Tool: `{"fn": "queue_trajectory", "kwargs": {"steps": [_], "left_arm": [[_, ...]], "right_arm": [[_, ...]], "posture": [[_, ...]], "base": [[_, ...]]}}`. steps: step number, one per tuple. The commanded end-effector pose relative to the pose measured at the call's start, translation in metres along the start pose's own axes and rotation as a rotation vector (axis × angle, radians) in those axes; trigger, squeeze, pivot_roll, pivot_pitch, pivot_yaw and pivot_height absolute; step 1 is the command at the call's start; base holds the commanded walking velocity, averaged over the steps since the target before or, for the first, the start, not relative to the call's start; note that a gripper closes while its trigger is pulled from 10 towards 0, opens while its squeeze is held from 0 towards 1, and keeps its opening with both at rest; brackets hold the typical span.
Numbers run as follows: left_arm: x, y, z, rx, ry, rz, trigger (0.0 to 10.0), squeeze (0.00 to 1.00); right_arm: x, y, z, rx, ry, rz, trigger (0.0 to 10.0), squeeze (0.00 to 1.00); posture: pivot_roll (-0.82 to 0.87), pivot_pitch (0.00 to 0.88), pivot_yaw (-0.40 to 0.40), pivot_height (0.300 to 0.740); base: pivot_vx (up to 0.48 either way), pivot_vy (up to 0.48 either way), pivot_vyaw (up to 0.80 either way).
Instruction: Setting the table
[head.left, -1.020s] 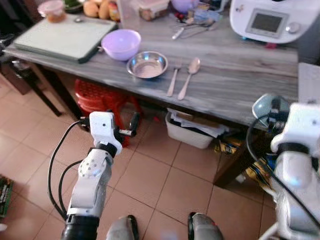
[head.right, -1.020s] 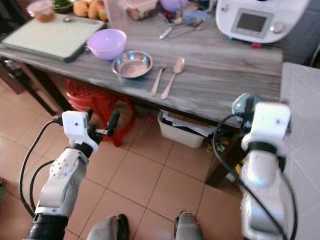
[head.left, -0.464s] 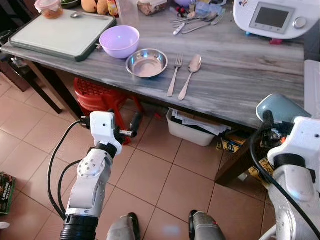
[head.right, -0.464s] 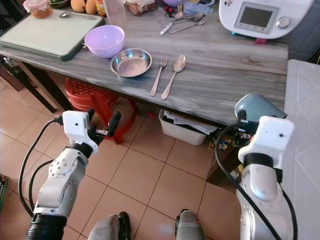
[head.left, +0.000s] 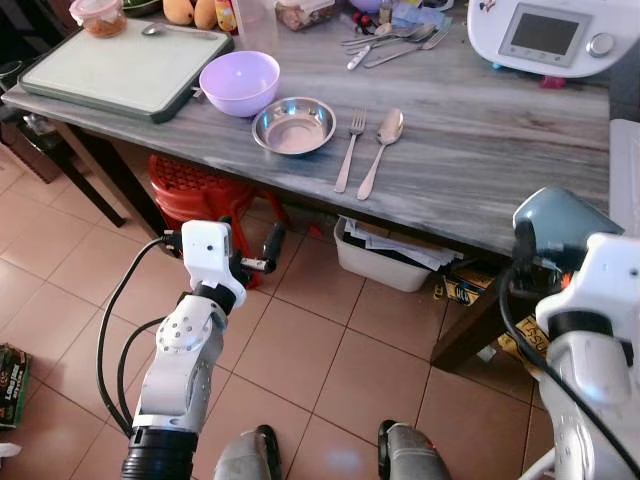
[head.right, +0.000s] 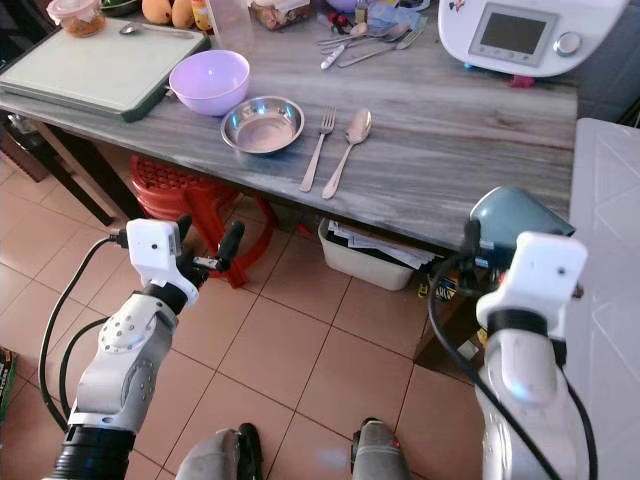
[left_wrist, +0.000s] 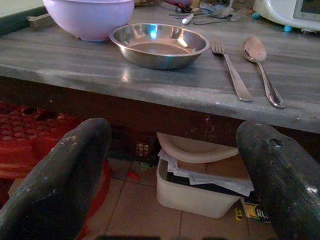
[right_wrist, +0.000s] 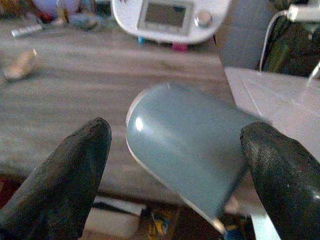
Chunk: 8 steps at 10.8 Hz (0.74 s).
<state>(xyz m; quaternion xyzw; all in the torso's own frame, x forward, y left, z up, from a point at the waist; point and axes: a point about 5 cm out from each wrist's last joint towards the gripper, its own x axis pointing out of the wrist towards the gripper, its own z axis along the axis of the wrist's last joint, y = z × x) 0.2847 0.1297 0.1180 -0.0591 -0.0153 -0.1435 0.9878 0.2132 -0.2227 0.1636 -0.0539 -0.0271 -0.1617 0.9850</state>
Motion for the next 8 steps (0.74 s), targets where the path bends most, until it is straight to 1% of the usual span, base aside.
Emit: {"fn": "queue_trajectory", "kwargs": {"steps": [1,2,3,4,8], "left_arm": [[-0.001,0.002,0.001,0.008,0.001,-0.004,10.0,0.0],[-0.001,0.002,0.001,0.009,0.002,-0.009,10.0,0.0],[0.0,0.002,0.001,0.009,0.002,-0.012,10.0,0.0],[0.0,0.001,0.002,0.009,0.002,-0.016,10.0,0.0],[0.0,0.002,0.002,0.012,0.007,-0.024,10.0,0.0]], "right_arm": [[-0.005,-0.003,0.004,-0.002,-0.021,-0.008,10.0,1.0],[-0.007,-0.003,0.003,-0.004,-0.015,-0.004,10.0,0.57],[-0.008,-0.005,0.003,-0.009,-0.015,-0.012,10.0,0.09],[-0.008,-0.007,0.001,-0.013,-0.013,-0.021,10.0,0.04],[-0.006,-0.015,-0.002,-0.008,-0.007,-0.053,10.0,0.04]], "posture": [[-0.12,0.184,0.098,0.74],[-0.13,0.185,0.103,0.74],[-0.13,0.187,0.106,0.74],[-0.13,0.189,0.108,0.74],[-0.13,0.197,0.119,0.74]], "base": [[0.0,0.0,0.0],[0.0,0.0,0.0],[0.0,0.0,0.0],[0.0,0.0,0.0],[0.0,0.0,0.0]]}}
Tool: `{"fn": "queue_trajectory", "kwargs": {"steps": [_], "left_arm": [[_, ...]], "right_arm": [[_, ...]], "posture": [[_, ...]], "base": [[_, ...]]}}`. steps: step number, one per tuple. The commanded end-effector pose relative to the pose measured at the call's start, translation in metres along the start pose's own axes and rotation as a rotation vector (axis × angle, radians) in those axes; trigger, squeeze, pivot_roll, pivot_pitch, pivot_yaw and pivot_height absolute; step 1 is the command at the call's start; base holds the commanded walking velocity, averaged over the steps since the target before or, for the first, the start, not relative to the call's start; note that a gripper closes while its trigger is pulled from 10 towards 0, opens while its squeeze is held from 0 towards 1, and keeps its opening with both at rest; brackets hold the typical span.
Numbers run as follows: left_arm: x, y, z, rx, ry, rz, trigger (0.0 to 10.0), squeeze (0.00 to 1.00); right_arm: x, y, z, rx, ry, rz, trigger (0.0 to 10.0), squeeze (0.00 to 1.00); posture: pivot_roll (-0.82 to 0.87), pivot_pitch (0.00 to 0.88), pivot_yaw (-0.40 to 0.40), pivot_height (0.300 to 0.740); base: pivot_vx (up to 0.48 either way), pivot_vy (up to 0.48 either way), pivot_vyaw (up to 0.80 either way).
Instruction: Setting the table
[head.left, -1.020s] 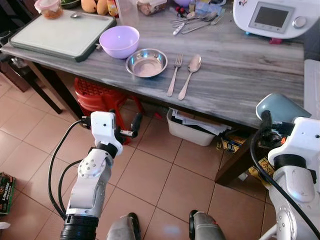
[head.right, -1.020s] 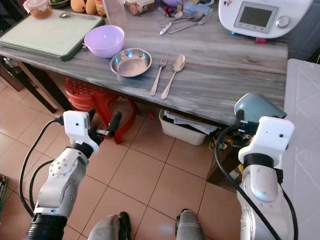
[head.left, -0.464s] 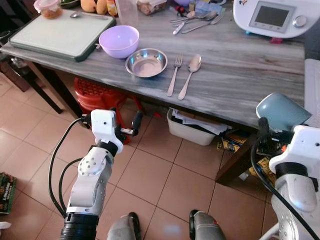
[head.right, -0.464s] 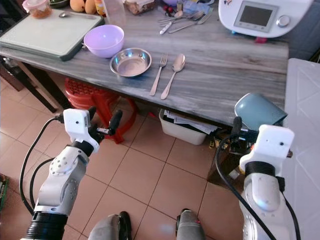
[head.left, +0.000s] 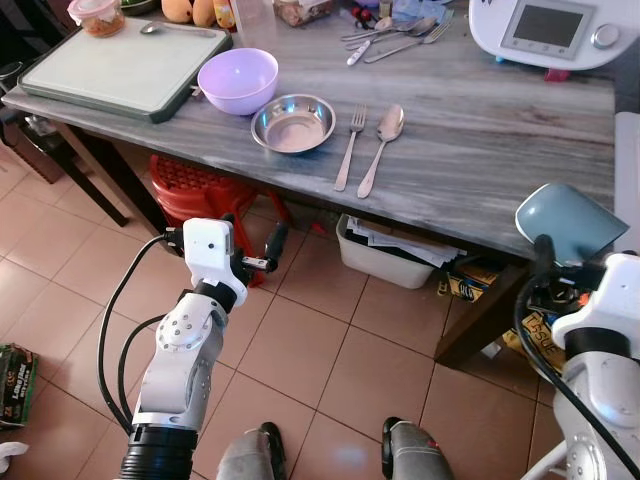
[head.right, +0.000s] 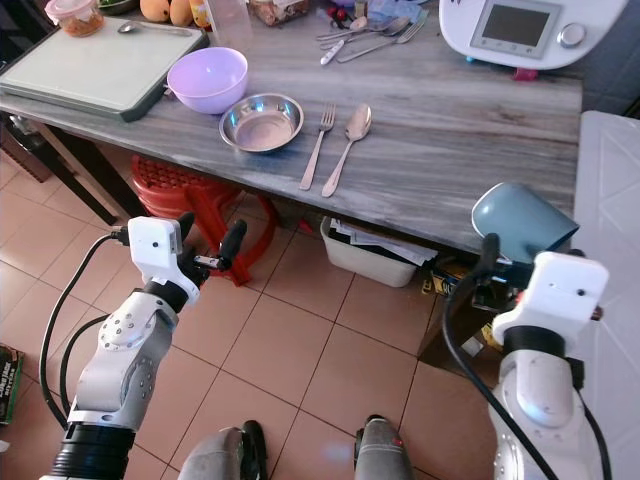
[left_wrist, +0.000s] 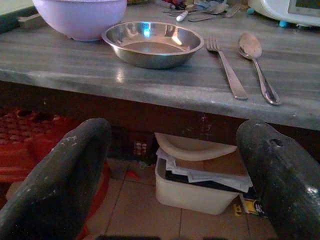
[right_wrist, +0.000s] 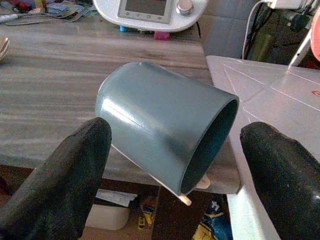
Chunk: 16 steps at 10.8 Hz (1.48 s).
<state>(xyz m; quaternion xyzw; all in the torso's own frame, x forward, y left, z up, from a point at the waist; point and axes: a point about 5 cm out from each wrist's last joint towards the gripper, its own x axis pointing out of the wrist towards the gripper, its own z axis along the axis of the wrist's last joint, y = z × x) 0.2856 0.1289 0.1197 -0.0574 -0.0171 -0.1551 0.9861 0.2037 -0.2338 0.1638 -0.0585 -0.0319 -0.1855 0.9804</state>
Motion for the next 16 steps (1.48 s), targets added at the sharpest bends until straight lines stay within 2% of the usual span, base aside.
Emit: {"fn": "queue_trajectory", "kwargs": {"steps": [1,6,8,9,10,14,16], "left_arm": [[-0.002,0.003,0.0,0.009,0.011,0.0,10.0,0.0],[-0.003,0.004,0.002,0.019,0.021,-0.004,10.0,0.0],[-0.005,0.004,0.001,0.024,0.028,-0.001,10.0,0.0],[-0.005,0.004,0.001,0.024,0.03,-0.001,10.0,0.0],[-0.006,0.004,0.003,0.025,0.032,0.001,10.0,0.0],[-0.007,0.004,0.003,0.022,0.034,0.013,10.0,0.0],[-0.006,0.005,0.004,0.022,0.029,0.027,10.0,0.0]], "right_arm": [[0.0,-0.002,-0.001,0.003,-0.002,-0.006,10.0,0.04],[0.013,0.0,-0.005,0.033,0.013,0.046,10.0,0.0],[0.025,0.001,-0.009,0.058,0.026,0.06,10.0,0.0],[0.03,0.001,-0.009,0.066,0.022,0.062,7.3,0.0],[0.051,0.003,-0.003,0.11,0.0,0.073,0.0,0.0],[0.083,0.017,0.012,0.217,-0.002,0.158,0.0,0.0],[0.094,0.019,0.017,0.311,0.037,0.15,0.0,0.0]], "posture": [[-0.13,0.202,0.122,0.74],[-0.11,0.22,0.134,0.74],[-0.1,0.23,0.142,0.74],[-0.1,0.23,0.142,0.74],[-0.08,0.236,0.143,0.74],[-0.07,0.238,0.133,0.74],[-0.07,0.237,0.117,0.74]], "base": [[0.0,0.0,0.0],[0.0,0.0,0.0],[0.0,0.0,0.0],[0.0,0.0,0.0],[0.0,0.0,0.0],[0.0,0.0,0.0],[0.0,0.0,0.0]]}}
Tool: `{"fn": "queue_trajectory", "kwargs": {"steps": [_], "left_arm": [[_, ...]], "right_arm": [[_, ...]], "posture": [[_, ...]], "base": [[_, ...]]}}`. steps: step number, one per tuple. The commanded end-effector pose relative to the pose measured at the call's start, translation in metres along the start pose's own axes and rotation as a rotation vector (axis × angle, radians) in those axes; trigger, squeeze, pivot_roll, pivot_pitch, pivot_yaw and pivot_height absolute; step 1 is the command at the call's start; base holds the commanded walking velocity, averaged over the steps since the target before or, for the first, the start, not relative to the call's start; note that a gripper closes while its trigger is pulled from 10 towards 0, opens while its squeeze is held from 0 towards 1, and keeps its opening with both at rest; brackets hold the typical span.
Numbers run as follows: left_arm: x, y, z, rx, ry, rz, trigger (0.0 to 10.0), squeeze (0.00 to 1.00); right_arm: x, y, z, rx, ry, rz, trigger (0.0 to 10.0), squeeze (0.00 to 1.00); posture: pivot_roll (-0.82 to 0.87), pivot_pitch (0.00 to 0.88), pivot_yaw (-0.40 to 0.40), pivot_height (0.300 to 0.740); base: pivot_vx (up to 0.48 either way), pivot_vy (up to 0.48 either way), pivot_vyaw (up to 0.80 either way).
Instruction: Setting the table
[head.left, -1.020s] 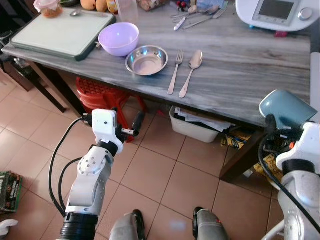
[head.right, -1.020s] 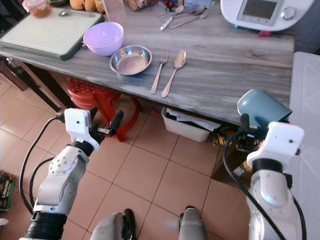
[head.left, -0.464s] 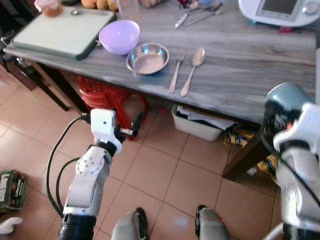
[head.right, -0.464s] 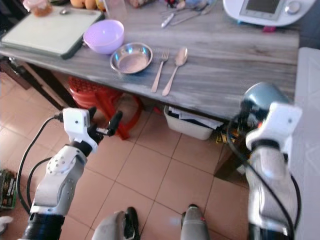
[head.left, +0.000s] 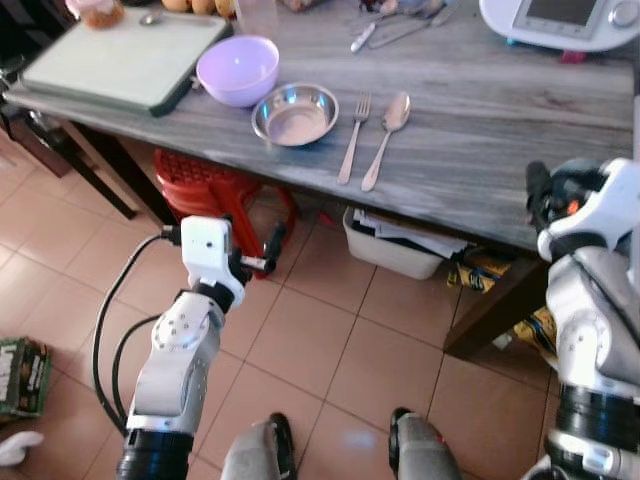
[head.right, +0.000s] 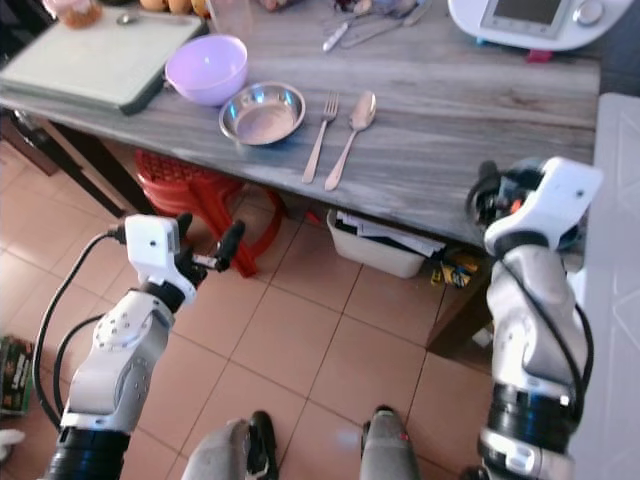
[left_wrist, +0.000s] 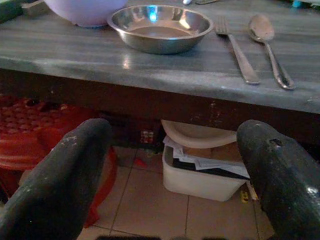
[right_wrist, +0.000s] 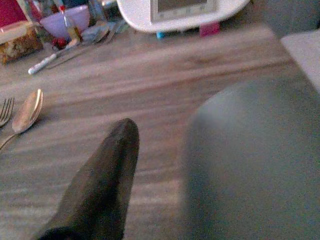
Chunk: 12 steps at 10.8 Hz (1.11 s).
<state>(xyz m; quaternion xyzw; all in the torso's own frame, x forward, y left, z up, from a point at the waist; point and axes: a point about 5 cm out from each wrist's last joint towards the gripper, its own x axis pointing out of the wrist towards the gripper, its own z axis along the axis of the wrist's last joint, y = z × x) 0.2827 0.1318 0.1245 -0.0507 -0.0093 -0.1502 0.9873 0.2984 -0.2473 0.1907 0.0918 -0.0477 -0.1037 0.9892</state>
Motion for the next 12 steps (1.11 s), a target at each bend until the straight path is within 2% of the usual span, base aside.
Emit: {"fn": "queue_trajectory", "kwargs": {"steps": [1,3,6,7,8,9,10,11,12], "left_arm": [[-0.002,0.004,-0.001,0.01,0.012,0.02,10.0,0.0],[-0.003,0.004,-0.002,0.007,0.013,0.028,10.0,0.0],[-0.001,0.002,-0.002,0.004,0.007,0.027,10.0,0.0],[-0.001,0.002,-0.002,0.003,0.006,0.028,10.0,0.0],[0.0,0.002,-0.002,0.003,0.004,0.03,10.0,0.0],[0.0,0.002,-0.002,0.004,0.004,0.033,10.0,0.0],[0.0,0.003,-0.001,0.005,0.001,0.038,10.0,0.0],[0.0,0.003,-0.002,0.003,0.002,0.04,10.0,0.0],[0.001,0.001,-0.003,0.0,0.003,0.036,10.0,0.0]], "right_arm": [[0.001,-0.001,-0.004,0.034,0.035,-0.012,0.0,0.0],[0.01,0.0,0.001,0.15,0.07,-0.037,0.0,0.0],[0.027,-0.017,0.007,0.274,0.069,-0.17,0.1,0.0],[0.031,-0.019,0.009,0.321,0.068,-0.198,0.0,0.0],[0.036,-0.013,0.009,0.315,0.093,-0.188,10.0,0.0],[0.038,0.0,0.01,0.235,0.096,-0.111,10.0,0.0],[0.037,0.012,0.008,0.075,0.091,-0.03,10.0,0.0],[0.037,0.014,0.005,0.081,0.088,-0.021,10.0,0.0],[0.038,0.014,0.003,0.155,0.095,-0.029,10.0,1.0]], "posture": [[-0.07,0.236,0.113,0.74],[-0.08,0.228,0.105,0.74],[-0.08,0.225,0.098,0.74],[-0.08,0.224,0.097,0.74],[-0.08,0.223,0.096,0.74],[-0.07,0.22,0.094,0.74],[-0.07,0.22,0.094,0.74],[-0.08,0.217,0.092,0.74],[-0.08,0.215,0.092,0.74]], "base": [[0.0,0.0,0.0],[0.0,0.0,0.0],[0.0,0.0,0.0],[0.0,0.0,0.0],[0.0,0.0,0.0],[0.0,0.0,0.0],[0.0,0.0,0.0],[0.0,0.0,0.0],[0.0,0.0,0.0]]}}
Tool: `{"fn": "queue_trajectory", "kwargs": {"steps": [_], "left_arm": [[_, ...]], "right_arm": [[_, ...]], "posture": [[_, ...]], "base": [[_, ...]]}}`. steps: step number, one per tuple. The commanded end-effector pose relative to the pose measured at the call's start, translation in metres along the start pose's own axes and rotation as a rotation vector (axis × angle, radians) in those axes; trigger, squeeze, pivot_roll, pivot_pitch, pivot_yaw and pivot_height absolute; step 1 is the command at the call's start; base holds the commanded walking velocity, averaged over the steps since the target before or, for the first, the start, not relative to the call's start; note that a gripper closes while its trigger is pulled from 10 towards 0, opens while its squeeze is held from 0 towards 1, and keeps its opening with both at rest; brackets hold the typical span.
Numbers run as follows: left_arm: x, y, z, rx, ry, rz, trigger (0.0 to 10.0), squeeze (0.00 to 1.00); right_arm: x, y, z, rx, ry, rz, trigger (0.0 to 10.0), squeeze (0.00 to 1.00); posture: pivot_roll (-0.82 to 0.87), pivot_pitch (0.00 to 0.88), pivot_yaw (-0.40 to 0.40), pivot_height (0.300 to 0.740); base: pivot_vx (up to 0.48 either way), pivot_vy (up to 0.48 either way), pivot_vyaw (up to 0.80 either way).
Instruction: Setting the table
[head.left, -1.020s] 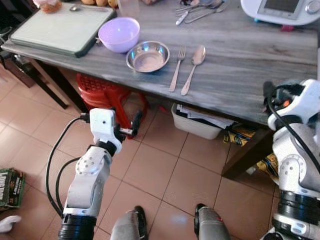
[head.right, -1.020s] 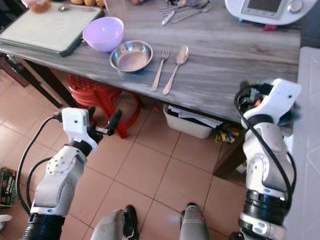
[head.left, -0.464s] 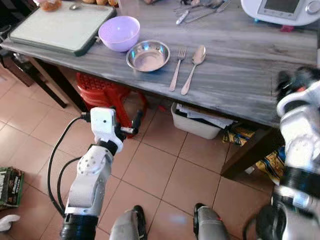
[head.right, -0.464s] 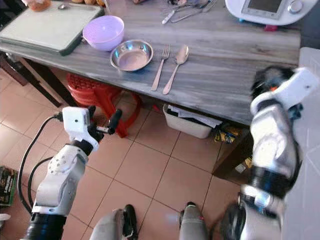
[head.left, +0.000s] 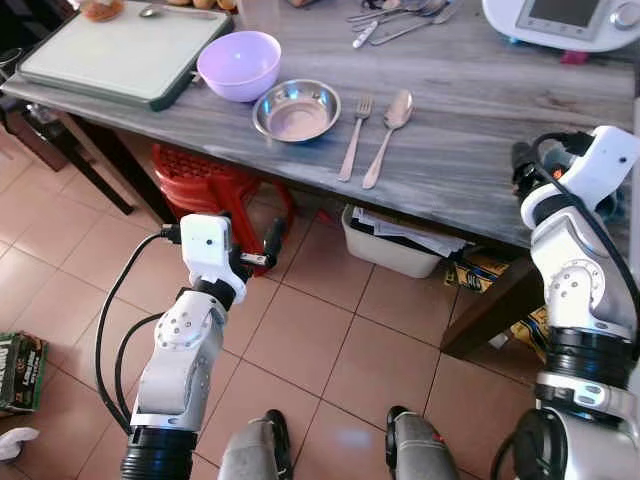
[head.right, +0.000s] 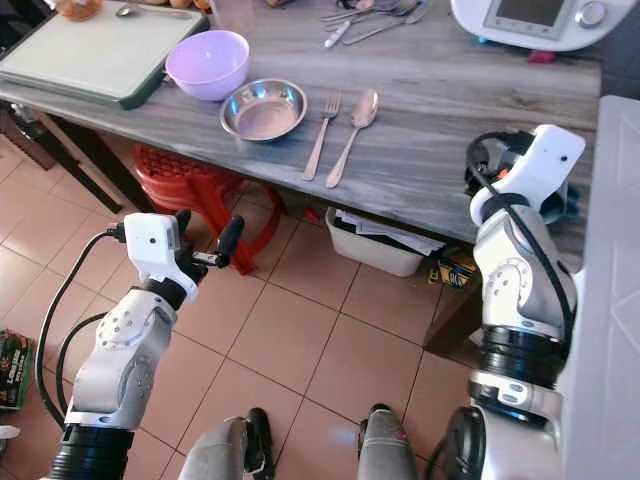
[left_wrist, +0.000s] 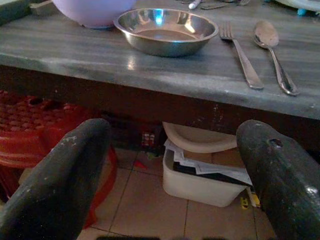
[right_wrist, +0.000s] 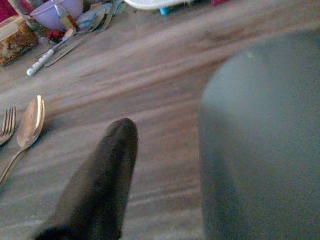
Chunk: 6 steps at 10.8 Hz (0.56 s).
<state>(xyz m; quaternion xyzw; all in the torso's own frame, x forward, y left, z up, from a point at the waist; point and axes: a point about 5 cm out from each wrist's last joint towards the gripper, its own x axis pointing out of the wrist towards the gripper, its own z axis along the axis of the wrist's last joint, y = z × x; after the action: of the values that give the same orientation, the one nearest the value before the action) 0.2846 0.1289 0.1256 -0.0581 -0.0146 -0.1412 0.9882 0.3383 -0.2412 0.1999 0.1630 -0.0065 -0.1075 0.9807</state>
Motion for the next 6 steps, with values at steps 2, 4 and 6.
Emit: {"fn": "queue_trajectory", "kwargs": {"steps": [2,4,6], "left_arm": [[-0.001,0.005,-0.002,0.014,0.012,0.022,10.0,0.0],[-0.003,0.007,-0.004,0.014,0.013,0.031,10.0,0.0],[-0.003,0.006,-0.004,0.012,0.014,0.035,10.0,0.0]], "right_arm": [[-0.002,0.005,0.002,-0.067,-0.005,0.026,10.0,1.0],[-0.014,0.009,0.0,-0.219,-0.004,0.08,10.0,0.65],[-0.026,0.004,-0.001,-0.262,0.015,0.101,10.0,0.0]], "posture": [[-0.08,0.213,0.088,0.74],[-0.08,0.216,0.078,0.74],[-0.08,0.22,0.074,0.74]], "base": [[0.0,0.0,0.0],[0.0,0.0,0.0],[0.0,0.0,0.0]]}}
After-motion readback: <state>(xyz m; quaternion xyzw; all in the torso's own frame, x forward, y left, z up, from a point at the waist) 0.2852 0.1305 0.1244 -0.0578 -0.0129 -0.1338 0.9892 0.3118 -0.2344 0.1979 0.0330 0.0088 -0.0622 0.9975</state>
